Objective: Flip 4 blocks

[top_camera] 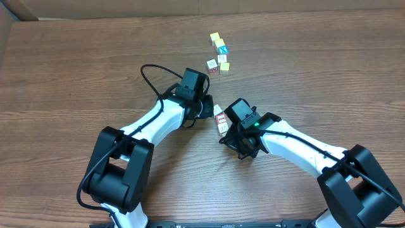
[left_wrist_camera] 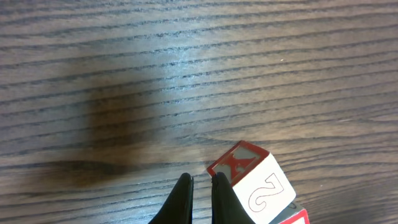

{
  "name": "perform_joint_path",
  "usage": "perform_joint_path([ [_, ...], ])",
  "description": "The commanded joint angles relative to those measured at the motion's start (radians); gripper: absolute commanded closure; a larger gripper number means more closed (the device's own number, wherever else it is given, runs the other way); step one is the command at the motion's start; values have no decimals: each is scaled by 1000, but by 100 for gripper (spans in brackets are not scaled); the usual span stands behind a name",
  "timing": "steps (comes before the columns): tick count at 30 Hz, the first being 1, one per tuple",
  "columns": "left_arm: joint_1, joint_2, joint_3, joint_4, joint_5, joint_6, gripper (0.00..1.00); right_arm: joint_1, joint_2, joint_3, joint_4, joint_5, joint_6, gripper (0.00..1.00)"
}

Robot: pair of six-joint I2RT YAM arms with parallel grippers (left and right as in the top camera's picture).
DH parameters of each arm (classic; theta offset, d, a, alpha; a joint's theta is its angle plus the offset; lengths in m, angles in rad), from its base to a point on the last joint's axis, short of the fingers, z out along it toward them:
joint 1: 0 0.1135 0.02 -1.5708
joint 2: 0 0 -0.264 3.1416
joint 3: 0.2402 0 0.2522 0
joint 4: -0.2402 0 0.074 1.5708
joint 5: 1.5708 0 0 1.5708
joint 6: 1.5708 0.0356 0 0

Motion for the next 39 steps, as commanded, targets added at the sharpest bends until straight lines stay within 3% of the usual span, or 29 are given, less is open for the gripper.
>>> perform_joint_path([
  [1, 3, 19, 11, 8, 2, -19, 94, 5, -3, 10, 2, 13, 0, 91],
  [24, 6, 18, 31, 42, 24, -3, 96, 5, -3, 10, 6, 10, 0, 91],
  [33, 0, 24, 328, -205, -79, 39, 96, 5, -3, 10, 11, 9, 0, 92],
  [39, -1, 79, 389, -259, -24, 50, 96, 5, -3, 10, 5, 10, 0, 92],
])
